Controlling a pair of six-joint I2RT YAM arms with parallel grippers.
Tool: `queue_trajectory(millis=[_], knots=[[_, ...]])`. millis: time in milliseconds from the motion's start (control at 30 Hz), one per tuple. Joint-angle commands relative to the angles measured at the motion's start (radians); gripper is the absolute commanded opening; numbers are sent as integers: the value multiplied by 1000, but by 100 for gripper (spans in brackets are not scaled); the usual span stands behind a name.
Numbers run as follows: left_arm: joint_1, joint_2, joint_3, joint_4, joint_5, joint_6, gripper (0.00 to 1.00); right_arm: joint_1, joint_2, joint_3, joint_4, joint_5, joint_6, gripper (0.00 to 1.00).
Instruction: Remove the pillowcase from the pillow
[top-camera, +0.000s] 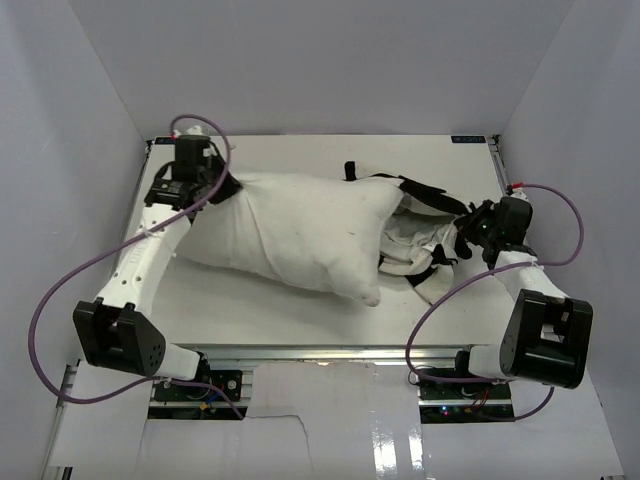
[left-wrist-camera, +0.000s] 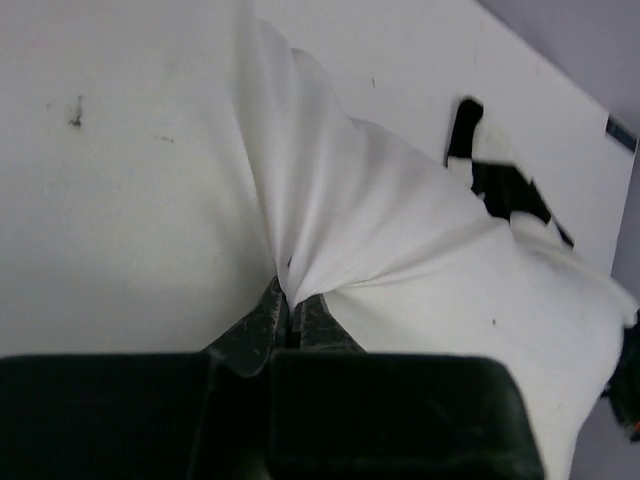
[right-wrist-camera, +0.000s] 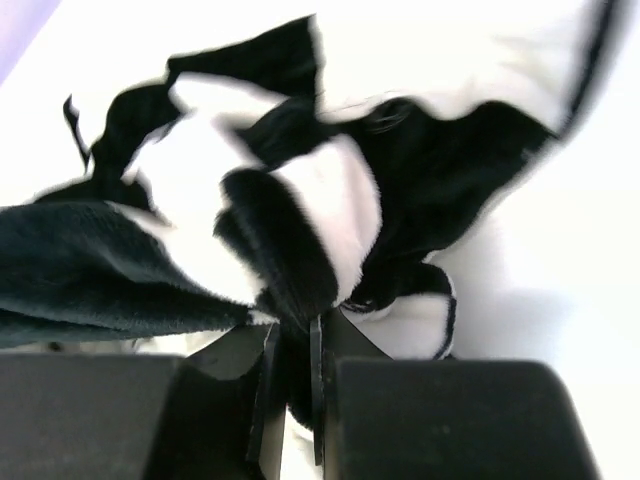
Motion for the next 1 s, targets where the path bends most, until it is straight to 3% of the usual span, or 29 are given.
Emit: queue_trajectory(millis=[0,200,300,467,600,667,800,967], knots=[[109,-92,168,-3,65,-102,0,-98,-49,-37,2,76,46,8],[163,-3,288,-37,109,-171,0,-167,-115,-72,11,95,68,8],[163,26,273,-17,133,-205,0,-169,-122,-66,20,67,57,8],[163,55,167,151,290,-86,0,-146,-87,-66,98,-163,16,8],[164,89,127,117,184,-62,0,-114,-98,-92,108,-174,5,8],[164,79,37,152,141,-67,0,-100,-99,-94,111,-172,-12,8],[179,82,-42,186,-12,-56,0,-95,-98,-74,59,-52,-27,8],[233,89,-105,190,-4,-82,0,-103,-135,-71,11,10,-8,8]])
